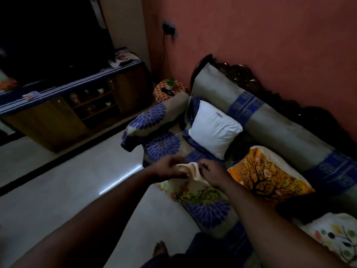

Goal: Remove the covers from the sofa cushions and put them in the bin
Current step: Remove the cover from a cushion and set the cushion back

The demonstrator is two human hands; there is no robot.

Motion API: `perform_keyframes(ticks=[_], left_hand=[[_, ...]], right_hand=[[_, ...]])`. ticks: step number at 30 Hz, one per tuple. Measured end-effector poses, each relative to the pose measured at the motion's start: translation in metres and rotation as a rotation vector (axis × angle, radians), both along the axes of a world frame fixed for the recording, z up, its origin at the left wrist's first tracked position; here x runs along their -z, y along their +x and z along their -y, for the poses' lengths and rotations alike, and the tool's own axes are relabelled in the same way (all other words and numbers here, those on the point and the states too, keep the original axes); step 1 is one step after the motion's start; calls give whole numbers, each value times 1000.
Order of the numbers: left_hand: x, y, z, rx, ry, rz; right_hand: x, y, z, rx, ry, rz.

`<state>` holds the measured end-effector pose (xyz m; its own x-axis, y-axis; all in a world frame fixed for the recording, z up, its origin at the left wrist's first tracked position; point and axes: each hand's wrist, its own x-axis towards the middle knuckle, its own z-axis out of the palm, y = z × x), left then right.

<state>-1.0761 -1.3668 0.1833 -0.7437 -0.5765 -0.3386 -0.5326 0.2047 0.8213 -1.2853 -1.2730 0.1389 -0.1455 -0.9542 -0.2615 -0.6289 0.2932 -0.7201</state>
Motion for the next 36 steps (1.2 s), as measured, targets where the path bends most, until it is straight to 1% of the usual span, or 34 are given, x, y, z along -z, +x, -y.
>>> perform_keyframes(ticks=[1, 2, 3, 4, 5, 7, 8, 9, 10, 11, 13, 14, 15, 16, 18, 19, 20, 21, 23, 25, 27, 30, 33, 36], left_hand=[[0, -8, 18, -23, 128, -51], [-1, -15, 29, -50, 235, -59], [0, -24, 46, -38, 314, -26], [3, -29, 57, 15, 309, 49], [10, -35, 73, 115, 203, 153], [26, -50, 110, 384, -115, 408], [37, -60, 132, 443, -234, 495], [45, -66, 148, 441, -287, 490], [53, -71, 163, 402, -292, 436], [58, -79, 182, 333, -234, 373], [73, -93, 206, 108, 57, 271], [78, -100, 212, 13, 135, 231], [86, -108, 219, -13, 118, 239], [96, -119, 230, 36, 30, 308], [115, -135, 250, 175, -280, 600], [120, -140, 259, 199, -384, 724], [129, -143, 268, 231, -428, 824], [139, -146, 277, 249, -421, 892], [154, -149, 287, 276, -424, 960], [162, -154, 295, 237, -417, 978], [172, -155, 305, 156, -325, 961], [182, -152, 317, 2, -237, 895], [186, -152, 320, -45, -323, 845], [189, -154, 318, 28, -376, 881]], right_hand=[[2, -7, 11, 61, -26, -15], [2, -13, 18, 107, -49, -30], [5, -21, 30, 137, -78, -42], [8, -26, 38, 149, -100, -56], [11, -32, 48, 145, -115, -72], [24, -49, 74, 147, -99, -113], [33, -60, 89, 140, -63, -131], [42, -69, 99, 123, -18, -142], [51, -77, 110, 107, 46, -152], [62, -89, 126, 102, 114, -154], [82, -106, 150, 88, 229, -146], [91, -112, 158, 76, 268, -141], [100, -119, 168, 60, 298, -141], [110, -128, 180, 43, 338, -132], [120, -143, 201, -27, 411, -142], [121, -148, 209, -69, 431, -147], [123, -152, 218, -109, 436, -140], [130, -156, 228, -151, 431, -122], [142, -157, 242, -235, 424, -99], [154, -152, 248, -283, 444, -87], [166, -146, 249, -279, 458, -73], [173, -141, 246, -232, 390, -46], [173, -138, 247, -248, 372, -118], [174, -130, 254, -262, 528, -229]])
